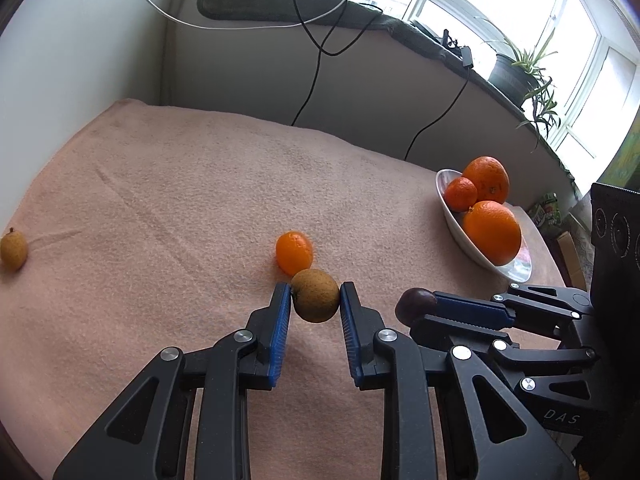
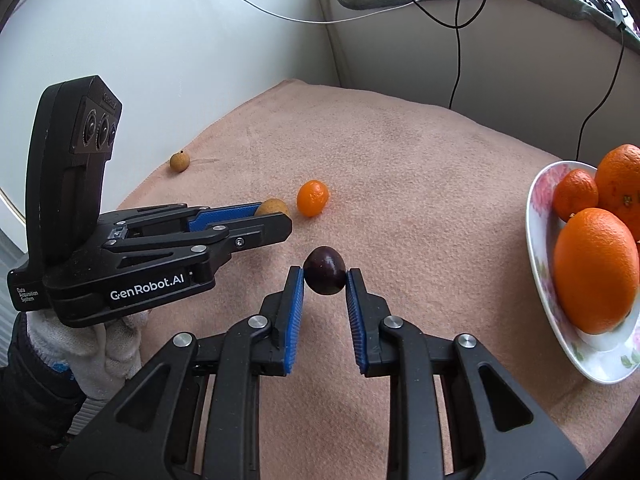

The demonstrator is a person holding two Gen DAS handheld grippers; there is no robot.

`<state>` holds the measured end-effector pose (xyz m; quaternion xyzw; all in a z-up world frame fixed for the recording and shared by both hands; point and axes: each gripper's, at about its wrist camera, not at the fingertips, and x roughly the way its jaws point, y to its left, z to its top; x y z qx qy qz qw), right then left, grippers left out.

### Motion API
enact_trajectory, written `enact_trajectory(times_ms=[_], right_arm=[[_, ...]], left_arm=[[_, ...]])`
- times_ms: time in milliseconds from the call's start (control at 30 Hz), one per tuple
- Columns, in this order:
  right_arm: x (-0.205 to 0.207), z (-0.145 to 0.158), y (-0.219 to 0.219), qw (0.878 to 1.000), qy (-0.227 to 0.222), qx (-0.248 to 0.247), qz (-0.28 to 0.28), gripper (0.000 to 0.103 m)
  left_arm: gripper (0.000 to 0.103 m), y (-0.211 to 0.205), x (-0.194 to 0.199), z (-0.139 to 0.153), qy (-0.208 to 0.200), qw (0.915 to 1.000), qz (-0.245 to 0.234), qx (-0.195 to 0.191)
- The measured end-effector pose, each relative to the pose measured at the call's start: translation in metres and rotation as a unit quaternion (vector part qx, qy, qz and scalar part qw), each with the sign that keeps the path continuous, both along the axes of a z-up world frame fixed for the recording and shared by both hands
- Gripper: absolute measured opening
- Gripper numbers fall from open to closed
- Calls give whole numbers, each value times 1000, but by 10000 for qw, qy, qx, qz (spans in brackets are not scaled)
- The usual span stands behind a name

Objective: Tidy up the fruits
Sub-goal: 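Carry the kiwi with the left tool while the right tool carries the plum over the plate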

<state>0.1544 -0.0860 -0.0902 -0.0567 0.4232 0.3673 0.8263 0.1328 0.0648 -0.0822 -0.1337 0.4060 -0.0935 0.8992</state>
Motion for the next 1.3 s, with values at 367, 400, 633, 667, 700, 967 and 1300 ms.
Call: enact_trajectory(times_ms=[367,400,633,667,700,967,1300], right_arm=[[-5,22,-49,9988,-206,165,-409,23],[-6,24,-54,9986,-213,181,-448,23],[-7,34,-84,9966,-260,293,-722,23],[-7,35,-88,9963,-271,299,-759,23],[-7,36,-91,9959,-285,305,-799,23],[-5,41,-117,9931,-361,331,-1064,23],[0,44,-156,9883,-440,340,-1421,23]], left_arm=[[24,-42,-2,31,-355,9984,-404,200],[24,-45,-3,33,-385,9980,-441,218],[24,-71,-7,43,-527,9958,-683,308],[24,-74,-8,44,-540,9955,-716,317],[24,-77,-8,45,-556,9951,-748,326],[24,-103,-8,52,-643,9923,-989,371],[24,-134,2,52,-614,9895,-1253,378]])
